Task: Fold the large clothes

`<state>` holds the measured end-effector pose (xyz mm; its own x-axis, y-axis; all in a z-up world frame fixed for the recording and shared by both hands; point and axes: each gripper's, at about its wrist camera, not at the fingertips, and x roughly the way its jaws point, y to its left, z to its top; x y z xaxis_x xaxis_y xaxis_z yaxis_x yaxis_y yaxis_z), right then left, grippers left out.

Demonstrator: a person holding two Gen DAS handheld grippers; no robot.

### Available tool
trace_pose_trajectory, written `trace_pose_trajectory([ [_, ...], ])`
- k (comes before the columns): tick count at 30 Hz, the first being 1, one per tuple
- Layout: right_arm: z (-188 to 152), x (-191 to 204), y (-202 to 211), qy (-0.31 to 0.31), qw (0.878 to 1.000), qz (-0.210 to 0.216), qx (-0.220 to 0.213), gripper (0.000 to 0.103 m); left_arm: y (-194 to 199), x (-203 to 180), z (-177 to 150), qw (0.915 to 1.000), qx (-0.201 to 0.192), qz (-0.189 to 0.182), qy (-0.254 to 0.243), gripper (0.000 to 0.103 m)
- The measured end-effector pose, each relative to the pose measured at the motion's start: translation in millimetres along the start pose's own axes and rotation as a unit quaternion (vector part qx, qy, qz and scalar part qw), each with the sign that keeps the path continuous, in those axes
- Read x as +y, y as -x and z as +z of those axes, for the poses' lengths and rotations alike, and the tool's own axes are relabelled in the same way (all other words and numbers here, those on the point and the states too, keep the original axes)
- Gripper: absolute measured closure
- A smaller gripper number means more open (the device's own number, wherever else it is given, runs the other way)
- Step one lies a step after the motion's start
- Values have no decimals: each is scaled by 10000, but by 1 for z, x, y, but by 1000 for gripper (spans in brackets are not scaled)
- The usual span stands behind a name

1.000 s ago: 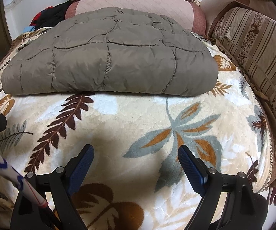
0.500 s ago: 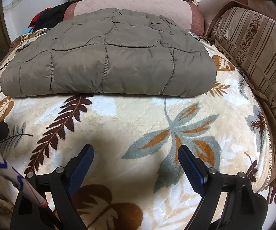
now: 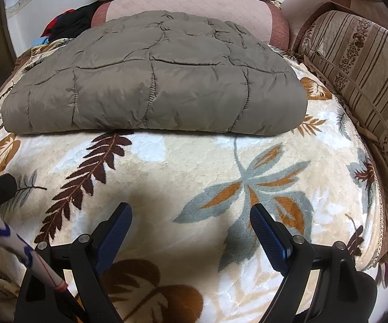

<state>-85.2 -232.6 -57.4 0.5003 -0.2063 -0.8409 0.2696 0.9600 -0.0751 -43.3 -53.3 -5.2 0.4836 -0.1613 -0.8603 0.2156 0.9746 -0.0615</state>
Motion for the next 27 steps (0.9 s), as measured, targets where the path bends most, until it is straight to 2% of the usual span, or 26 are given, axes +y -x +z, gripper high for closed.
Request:
trace_pose_trajectory([
  [27,-3,12,2,191,9997,-30,-146,10,-2,1,-3,10000,9,-14,13,5],
])
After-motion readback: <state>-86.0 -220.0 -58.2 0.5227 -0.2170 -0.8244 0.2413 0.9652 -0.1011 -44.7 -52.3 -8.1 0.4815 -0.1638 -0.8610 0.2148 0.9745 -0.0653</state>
